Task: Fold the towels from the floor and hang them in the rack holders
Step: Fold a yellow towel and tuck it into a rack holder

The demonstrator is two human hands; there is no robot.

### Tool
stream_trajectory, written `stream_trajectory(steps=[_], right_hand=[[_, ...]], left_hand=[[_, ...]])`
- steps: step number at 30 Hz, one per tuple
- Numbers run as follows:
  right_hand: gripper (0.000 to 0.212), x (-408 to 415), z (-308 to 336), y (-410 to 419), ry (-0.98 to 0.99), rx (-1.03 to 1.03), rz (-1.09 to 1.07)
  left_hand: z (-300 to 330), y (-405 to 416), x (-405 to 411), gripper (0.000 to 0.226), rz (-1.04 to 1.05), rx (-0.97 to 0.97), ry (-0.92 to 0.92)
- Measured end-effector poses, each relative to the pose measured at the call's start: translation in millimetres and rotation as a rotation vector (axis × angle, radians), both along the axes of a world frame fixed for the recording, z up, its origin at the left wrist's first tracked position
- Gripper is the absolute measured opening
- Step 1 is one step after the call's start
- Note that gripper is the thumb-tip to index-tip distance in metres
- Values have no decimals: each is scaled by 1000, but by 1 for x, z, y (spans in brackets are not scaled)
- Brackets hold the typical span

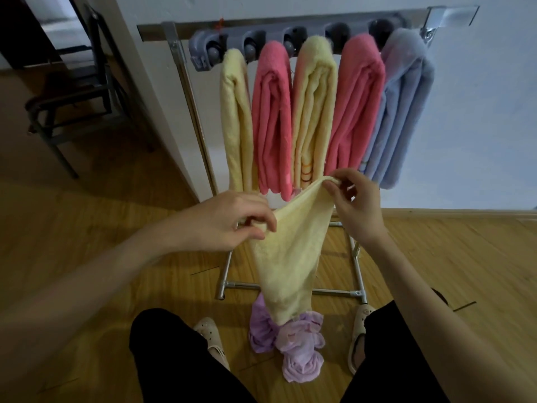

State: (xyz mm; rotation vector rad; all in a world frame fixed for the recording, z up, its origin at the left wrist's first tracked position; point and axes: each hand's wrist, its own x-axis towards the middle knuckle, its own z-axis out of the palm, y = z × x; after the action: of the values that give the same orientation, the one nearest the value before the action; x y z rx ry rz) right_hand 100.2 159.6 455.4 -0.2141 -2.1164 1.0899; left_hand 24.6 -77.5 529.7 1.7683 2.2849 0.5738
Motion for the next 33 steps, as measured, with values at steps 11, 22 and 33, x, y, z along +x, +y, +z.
stream_trajectory(steps=[11, 22, 33], right_hand=[[11, -6, 4, -12, -4, -5, 75], [8, -8, 8, -16, 7, -40, 80], [8, -3, 23, -26, -1, -110, 213]], left_hand=[[-4, 3, 14, 14, -220, -53, 368], [-18, 24, 6, 4, -361, 7, 572], [-9, 33, -2, 26, -102, 260, 539]])
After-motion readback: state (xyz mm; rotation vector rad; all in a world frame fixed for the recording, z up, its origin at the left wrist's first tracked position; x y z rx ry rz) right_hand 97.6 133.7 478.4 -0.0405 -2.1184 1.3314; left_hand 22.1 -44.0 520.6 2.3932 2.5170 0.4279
